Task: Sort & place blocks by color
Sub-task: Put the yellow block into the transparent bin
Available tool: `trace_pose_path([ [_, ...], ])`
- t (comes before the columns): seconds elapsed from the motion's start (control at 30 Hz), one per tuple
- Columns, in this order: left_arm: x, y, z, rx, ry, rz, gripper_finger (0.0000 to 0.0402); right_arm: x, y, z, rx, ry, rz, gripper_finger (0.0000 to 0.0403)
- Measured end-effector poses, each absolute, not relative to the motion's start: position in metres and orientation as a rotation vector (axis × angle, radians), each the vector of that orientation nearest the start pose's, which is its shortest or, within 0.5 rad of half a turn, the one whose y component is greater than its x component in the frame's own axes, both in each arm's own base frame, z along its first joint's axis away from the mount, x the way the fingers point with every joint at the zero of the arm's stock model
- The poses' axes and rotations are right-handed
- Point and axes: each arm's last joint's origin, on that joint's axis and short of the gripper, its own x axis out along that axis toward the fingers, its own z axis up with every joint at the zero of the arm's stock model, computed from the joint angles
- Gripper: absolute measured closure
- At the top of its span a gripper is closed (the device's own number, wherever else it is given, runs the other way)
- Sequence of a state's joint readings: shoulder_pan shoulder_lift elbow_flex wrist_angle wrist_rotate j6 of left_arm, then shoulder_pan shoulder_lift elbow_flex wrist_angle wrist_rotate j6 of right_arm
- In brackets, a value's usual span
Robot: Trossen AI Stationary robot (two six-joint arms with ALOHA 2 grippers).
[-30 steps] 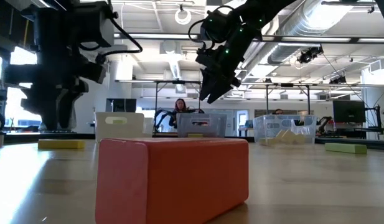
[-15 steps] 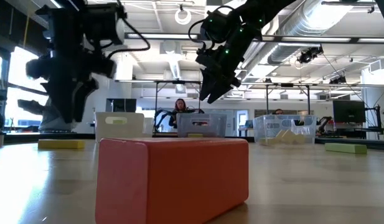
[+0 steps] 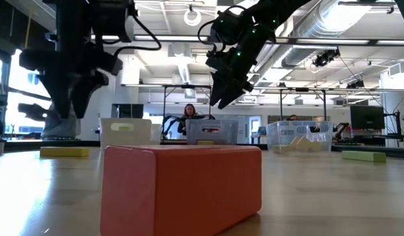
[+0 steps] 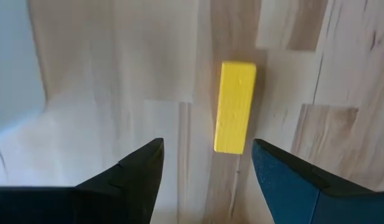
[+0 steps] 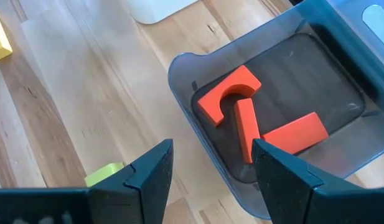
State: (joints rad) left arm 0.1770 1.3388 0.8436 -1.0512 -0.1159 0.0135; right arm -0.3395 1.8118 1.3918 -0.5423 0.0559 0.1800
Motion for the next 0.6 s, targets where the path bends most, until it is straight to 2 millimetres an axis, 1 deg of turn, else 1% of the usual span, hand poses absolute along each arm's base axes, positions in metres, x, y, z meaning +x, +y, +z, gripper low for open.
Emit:
trace_pose_path([
  [0.3, 0.210, 0.033, 0.180, -0.021, 1.653, 0.195, 0.0172, 0.364, -0.130, 0.235, 0.300, 0.925, -0.450, 0.0199],
  [0.6, 0.220, 0.030, 0.150, -0.013, 1.788, 0.165, 0.0172, 0.363, -0.130, 0.235, 0.301, 0.938, -0.450, 0.0199],
])
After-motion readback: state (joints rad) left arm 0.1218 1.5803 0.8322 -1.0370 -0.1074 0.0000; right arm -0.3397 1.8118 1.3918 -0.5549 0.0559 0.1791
